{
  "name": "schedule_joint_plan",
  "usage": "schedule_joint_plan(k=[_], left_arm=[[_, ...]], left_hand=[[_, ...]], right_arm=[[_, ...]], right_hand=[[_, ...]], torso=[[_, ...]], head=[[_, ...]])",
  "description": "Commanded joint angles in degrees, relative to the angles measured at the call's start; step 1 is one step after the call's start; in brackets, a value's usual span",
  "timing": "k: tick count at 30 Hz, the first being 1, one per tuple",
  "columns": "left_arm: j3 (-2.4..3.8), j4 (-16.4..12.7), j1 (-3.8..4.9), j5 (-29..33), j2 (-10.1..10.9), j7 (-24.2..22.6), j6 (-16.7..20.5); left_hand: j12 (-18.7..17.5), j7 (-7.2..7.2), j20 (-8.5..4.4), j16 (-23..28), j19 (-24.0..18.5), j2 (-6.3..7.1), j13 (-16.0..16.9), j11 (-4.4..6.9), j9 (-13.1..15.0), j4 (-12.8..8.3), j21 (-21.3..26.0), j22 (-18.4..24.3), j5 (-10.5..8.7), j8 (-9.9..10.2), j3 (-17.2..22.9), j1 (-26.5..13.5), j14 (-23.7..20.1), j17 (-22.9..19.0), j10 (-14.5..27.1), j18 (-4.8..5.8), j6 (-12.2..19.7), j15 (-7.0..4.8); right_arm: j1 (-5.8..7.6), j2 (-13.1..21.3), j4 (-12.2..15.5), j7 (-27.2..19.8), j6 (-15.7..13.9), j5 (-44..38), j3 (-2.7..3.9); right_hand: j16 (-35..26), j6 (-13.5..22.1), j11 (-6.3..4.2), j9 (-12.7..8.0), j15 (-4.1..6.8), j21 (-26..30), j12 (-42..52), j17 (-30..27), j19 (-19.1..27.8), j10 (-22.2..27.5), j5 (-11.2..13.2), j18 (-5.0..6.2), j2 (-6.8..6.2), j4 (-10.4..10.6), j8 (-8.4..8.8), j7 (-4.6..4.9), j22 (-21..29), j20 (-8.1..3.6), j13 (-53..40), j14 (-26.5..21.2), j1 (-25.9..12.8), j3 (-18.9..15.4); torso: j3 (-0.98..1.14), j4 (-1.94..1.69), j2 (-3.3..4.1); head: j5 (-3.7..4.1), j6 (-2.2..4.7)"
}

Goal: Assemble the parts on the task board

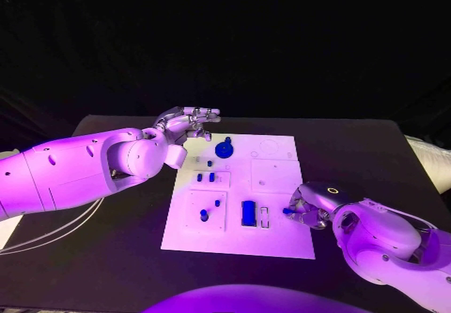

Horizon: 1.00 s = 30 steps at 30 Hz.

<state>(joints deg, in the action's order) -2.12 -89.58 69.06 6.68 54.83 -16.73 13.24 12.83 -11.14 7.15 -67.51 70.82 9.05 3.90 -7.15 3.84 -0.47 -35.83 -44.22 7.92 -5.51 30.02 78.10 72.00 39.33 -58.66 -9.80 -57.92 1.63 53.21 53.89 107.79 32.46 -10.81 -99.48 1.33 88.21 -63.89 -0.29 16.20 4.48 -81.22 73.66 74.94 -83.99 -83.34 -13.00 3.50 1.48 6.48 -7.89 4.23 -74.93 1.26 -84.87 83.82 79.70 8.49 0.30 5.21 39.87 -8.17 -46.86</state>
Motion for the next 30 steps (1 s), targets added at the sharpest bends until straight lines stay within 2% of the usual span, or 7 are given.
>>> schedule_joint_plan(k=[1, 2, 4, 10, 17, 23, 30], left_arm=[[0.03, -0.1, 0.04, -0.3, -0.1, -0.2, -0.8], [0.03, -0.1, 0.04, -0.3, -0.1, -0.2, -0.8], [0.03, -0.1, 0.04, -0.3, -0.1, -0.2, -0.8], [0.03, -0.3, 0.04, -0.9, -0.1, -0.7, -0.8], [0.03, -0.6, 0.04, -1.3, -0.1, -0.9, -0.9], [0.04, -0.7, 0.04, -1.4, -0.2, -0.9, -0.9], [0.04, -0.8, 0.04, -1.4, -0.3, -0.8, -1.1]], left_hand=[[0.4, -0.13, 0.04, -0.2, -0.2, -0.33, 0.0, -0.02, 0.1, -0.4, 0.2, 0.1, 0.22, -0.3, 0.0, 0.3, -0.4, 0.0, 0.2, -0.71, 0.4, 0.14], [0.4, -0.13, 0.04, -0.2, -0.2, -0.33, 0.0, -0.02, 0.1, -0.4, 0.2, 0.1, 0.22, -0.3, 0.0, 0.3, -0.4, 0.0, 0.2, -0.71, 0.4, 0.14], [0.4, -0.13, 0.04, -0.2, -0.2, -0.33, 0.0, -0.02, 0.1, -0.4, 0.2, 0.1, 0.22, -0.3, 0.0, 0.3, -0.4, 0.0, 0.2, -0.71, 0.4, 0.14], [0.5, -0.13, 0.01, -0.3, -0.2, -0.47, 0.0, -0.01, 0.1, -0.6, 0.2, 0.1, 0.24, -0.4, 0.1, 0.6, -0.4, -0.1, 0.2, -0.71, 0.3, 0.11], [0.6, -0.12, -0.01, -0.3, -0.2, -0.54, 0.0, 0.01, 0.1, -0.6, 0.2, 0.1, 0.25, -0.4, 0.1, 0.7, -0.4, -0.2, 0.2, -0.72, 0.3, 0.1], [0.6, -0.12, -0.01, -0.3, -0.2, -0.54, 0.0, 0.01, 0.1, -0.6, 0.2, 0.1, 0.25, -0.4, 0.1, 0.7, -0.4, -0.2, 0.2, -0.72, 0.3, 0.1], [0.7, -0.12, -0.03, -0.2, -0.2, -0.58, 0.0, 0.01, 0.1, -0.8, 0.2, 0.1, 0.24, -0.5, 0.2, 0.8, -0.5, -0.3, 0.2, -0.71, 0.3, 0.09]], right_arm=[[-0.67, 0.2, -0.2, 1.1, -6.6, 14.0, -0.54], [-0.59, 0.3, 0.0, 1.0, -7.7, 15.1, -0.46], [-0.42, 0.3, 0.4, 0.9, -9.4, 17.0, -0.35], [-0.17, 0.1, 1.2, 0.8, -11.8, 21.2, -0.2], [-0.12, -0.4, 1.5, 0.9, -12.7, 23.8, -0.16], [-0.11, -1.5, 1.2, 1.2, -13.2, 25.5, -0.16], [-0.11, -3.1, 0.4, 1.6, -11.4, 26.6, -0.18]], right_hand=[[0.2, 0.0, -0.38, 0.8, -0.01, 0.1, 0.0, 12.5, -0.8, -1.6, 0.4, -0.37, 0.56, -2.5, -0.59, -0.2, -0.4, 0.26, 4.3, 5.6, -1.4, 6.1], [0.2, -0.1, -0.48, 0.8, 0.05, 0.0, 0.0, 12.5, -0.8, -1.7, 0.7, -0.38, -0.44, -2.3, -0.51, -0.35, -0.4, 0.31, 4.2, 5.6, -2.3, 8.1], [0.2, -0.3, -0.35, 0.9, 0.04, 0.0, 0.1, 12.5, -0.9, -1.8, 0.9, -0.37, -1.47, -2.0, -0.55, -0.32, -0.4, 0.24, 4.1, 5.6, -3.5, 9.3], [0.3, -0.7, -0.41, 1.1, 0.05, 0.0, 0.2, 12.6, -0.9, -1.9, -0.2, -0.37, -3.74, -1.5, -0.62, -0.3, -0.5, 0.2, 4.1, 5.7, -5.5, 10.1], [0.3, -1.0, -0.46, 1.2, 0.09, -0.1, 0.4, 12.7, -1.0, -2.0, -0.8, -0.39, -4.7, -1.2, -0.7, -0.37, -0.6, 0.16, 3.9, 5.7, -6.6, 10.0], [0.4, -1.5, -0.6, 1.4, 0.21, -0.1, 0.6, 12.8, -1.0, -2.2, -2.9, -0.4, -5.46, -0.8, -0.82, -0.54, -0.7, 0.05, 3.8, 5.7, -8.0, 9.5], [0.4, -2.3, -0.88, 1.7, 0.42, -0.1, 0.9, 12.9, -1.1, -2.4, -5.3, -0.41, -5.94, -0.4, -1.15, -0.89, -0.8, -0.14, 3.6, 5.7, -9.3, 8.5]], torso=[[-0.02, -0.04, 0.0], [-0.02, -0.02, 0.0], [-0.02, -0.02, -0.01], [-0.04, 0.0, 0.01], [-0.08, 0.06, -0.02], [-0.04, 0.01, -0.01], [-0.04, -0.04, 0.01]], head=[[0.0, 0.02], [0.0, 0.04], [0.0, 0.06], [-0.07, 0.01], [-0.13, -0.02], [-0.08, -0.01], [-0.1, 0.04]])
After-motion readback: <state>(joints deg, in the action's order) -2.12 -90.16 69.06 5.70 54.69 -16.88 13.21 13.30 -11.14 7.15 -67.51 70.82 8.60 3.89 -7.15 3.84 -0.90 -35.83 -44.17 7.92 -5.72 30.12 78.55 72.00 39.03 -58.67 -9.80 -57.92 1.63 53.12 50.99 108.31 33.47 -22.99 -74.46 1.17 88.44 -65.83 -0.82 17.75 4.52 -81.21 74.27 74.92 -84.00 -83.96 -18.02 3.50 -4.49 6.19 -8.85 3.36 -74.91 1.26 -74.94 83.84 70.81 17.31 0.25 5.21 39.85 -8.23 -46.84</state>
